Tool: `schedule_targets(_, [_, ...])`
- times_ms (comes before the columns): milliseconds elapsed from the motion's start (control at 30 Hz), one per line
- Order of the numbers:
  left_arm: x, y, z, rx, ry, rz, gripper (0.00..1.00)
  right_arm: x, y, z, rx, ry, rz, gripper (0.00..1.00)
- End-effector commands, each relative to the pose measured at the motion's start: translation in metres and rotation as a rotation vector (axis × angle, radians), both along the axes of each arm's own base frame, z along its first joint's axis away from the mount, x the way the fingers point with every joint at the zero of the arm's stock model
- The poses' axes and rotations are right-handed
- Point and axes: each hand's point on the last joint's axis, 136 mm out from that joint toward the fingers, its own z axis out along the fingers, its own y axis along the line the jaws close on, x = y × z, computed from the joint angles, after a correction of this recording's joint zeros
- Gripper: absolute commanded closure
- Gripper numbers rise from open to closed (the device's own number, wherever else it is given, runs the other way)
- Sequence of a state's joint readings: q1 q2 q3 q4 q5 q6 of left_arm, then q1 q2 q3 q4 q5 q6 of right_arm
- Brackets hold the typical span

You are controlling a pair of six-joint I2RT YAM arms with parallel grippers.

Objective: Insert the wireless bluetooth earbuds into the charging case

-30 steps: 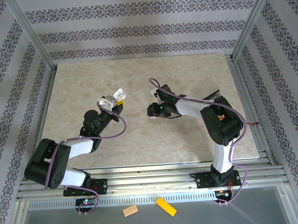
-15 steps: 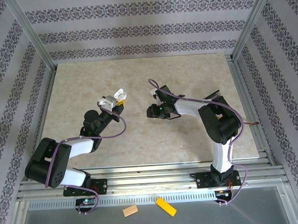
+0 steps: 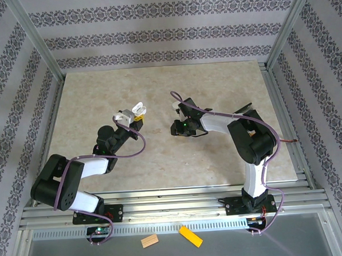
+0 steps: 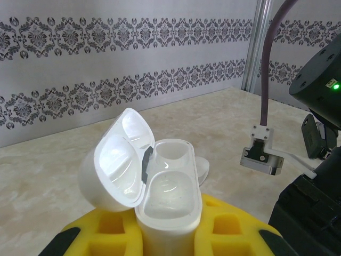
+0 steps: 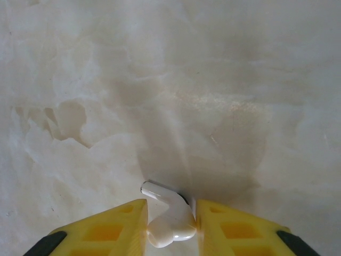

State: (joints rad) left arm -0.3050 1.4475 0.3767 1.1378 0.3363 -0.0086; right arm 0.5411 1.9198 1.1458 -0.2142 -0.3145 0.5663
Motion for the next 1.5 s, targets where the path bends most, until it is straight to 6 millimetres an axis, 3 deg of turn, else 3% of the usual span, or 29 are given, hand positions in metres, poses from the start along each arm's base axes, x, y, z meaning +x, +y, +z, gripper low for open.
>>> schedule_targets(0, [0.004, 0.001, 0.019, -0.026, -0.062, -0.006, 1.0, 0.0, -0.002, -0.003, -0.034, 0.002, 0.016, 0.72])
schedule_targets(333, [0.004, 0.0, 0.017, 0.001, -0.062, -0.012, 1.0, -0.011, -0.016, 0.012, -0.138, -0.001, 0.136, 0.74])
schedule_targets(600, [0.003, 0.0, 0.016, 0.009, -0.059, -0.017, 1.0, -0.053, -0.038, 0.017, -0.213, 0.066, 0.363, 0.74])
schedule_targets(800, [0.005, -0.002, 0.017, 0.011, -0.059, -0.025, 1.0, -0.084, -0.037, 0.011, -0.17, 0.153, 0.546, 0.74])
schedule_targets(1033, [0.005, -0.005, 0.021, 0.009, -0.06, -0.036, 1.0, -0.075, -0.039, 0.008, -0.202, 0.147, 0.558, 0.71])
schedule_targets(1300, [0.004, -0.003, 0.025, 0.018, -0.068, -0.031, 1.0, -0.062, -0.046, 0.033, -0.229, 0.029, 0.388, 0.62])
schedule_targets(1467, [0.006, -0.005, 0.025, 0.013, -0.073, -0.036, 1.0, -0.064, -0.049, 0.027, -0.283, 0.038, 0.279, 0.6])
